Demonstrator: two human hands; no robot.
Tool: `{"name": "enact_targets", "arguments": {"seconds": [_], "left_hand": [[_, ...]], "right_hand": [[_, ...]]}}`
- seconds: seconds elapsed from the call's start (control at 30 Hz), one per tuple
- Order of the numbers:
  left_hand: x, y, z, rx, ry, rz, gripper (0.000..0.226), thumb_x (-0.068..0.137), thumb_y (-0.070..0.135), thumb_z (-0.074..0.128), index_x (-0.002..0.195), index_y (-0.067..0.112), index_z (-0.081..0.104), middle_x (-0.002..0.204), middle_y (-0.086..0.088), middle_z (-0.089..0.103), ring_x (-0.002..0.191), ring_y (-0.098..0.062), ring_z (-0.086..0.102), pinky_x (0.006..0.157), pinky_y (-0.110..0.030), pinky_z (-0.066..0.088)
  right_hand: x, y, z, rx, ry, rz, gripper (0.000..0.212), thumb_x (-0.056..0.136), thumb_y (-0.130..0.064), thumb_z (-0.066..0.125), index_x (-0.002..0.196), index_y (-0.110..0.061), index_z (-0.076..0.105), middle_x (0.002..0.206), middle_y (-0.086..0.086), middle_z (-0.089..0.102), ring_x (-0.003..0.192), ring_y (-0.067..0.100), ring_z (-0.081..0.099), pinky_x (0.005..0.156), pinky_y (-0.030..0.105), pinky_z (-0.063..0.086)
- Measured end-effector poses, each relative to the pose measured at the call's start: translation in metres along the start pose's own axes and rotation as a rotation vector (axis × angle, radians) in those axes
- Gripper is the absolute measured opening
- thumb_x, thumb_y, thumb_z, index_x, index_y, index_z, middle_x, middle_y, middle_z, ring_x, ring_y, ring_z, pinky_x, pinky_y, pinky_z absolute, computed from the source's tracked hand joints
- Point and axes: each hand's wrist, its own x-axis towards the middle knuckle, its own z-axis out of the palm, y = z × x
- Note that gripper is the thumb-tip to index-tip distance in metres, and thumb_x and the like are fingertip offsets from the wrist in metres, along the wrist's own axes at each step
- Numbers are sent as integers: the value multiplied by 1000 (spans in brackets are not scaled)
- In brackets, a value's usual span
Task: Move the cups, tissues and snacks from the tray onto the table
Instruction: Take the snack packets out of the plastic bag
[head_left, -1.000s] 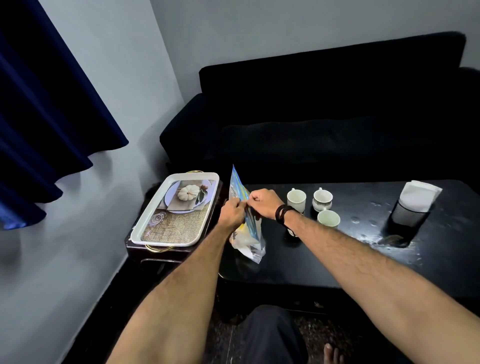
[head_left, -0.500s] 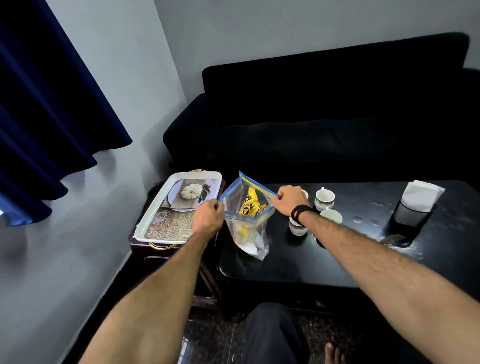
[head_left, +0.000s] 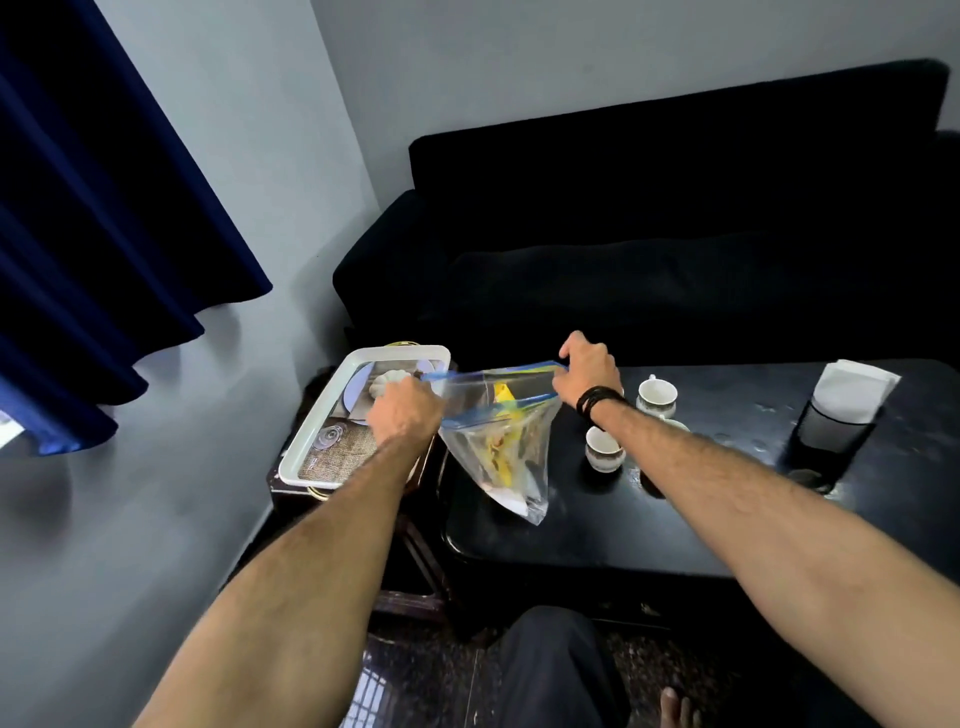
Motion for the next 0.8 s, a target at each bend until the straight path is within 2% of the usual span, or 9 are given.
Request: {"name": "enact_targets", "arguments": {"seconds": [0.07,0.1,0.23,0.3,0.37,0.5,0.6,0.7,0.8], "left_hand": [[8,1,-9,-29,49,-16,40,97,32,38,102,5,67,94,-14,66,83,-30,59,71,-36,41],[9,4,-11,-66,66,-39,42,97,33,37,100,5,68,96,-15,67,81,-29,56,72,-36,39],[3,11,-6,-178,-8,101,37,94,34,44,68,13,60,70,-6,60,62,-22,51,66,-31,40],[-4,12,2,-239,-68,190,40,94,34,48,57,16,48,60,0,54,56,-19,50,60,-29,39],[-7,13,9,-290,-101,242,42,94,34,49,56,16,47,56,3,51,55,-19,49,51,-27,33],[-12,16,12,-383,-123,310,43,94,36,51,56,16,47,53,5,50,50,-14,44,46,-25,28],[-15,13,13,-428,-137,342,46,94,37,52,54,17,41,49,7,43,46,-10,36,45,-26,26],[-17,6,18,-488,-156,323,45,94,35,53,54,19,38,49,7,40,47,-11,34,49,-27,29],[-18,0,22,-542,-193,309,43,95,36,53,56,20,44,52,5,45,49,-12,36,51,-26,32]], "right_hand": [[7,-7,-6,-4,-5,-16,26,82,-16,67,106,-18,59,99,12,68,94,35,68,76,36,53],[8,-12,-8,-23,-14,-28,27,82,-17,67,107,-19,58,99,11,69,94,34,68,77,36,53],[1,-20,-7,-141,1,-177,38,73,-9,71,107,-17,54,106,4,62,100,27,61,74,33,50],[-7,-22,-3,-141,110,-383,33,72,-7,72,95,-18,53,101,1,54,94,22,55,69,29,45],[-16,-30,4,-112,38,-498,21,74,-11,70,87,-19,55,94,-3,56,88,19,57,67,28,48],[-17,-46,23,-253,-451,-317,21,79,-26,71,98,-16,67,103,7,68,102,27,66,78,34,54],[-13,-42,38,-331,-501,-166,32,83,-37,70,100,-10,67,109,14,68,109,30,65,76,31,49],[-10,-32,53,-288,-558,7,53,88,-36,66,130,-4,57,134,17,59,124,31,57,99,36,48],[-11,-30,65,-183,-642,62,53,94,-32,59,138,-3,49,142,16,52,130,31,51,106,37,41]]}}
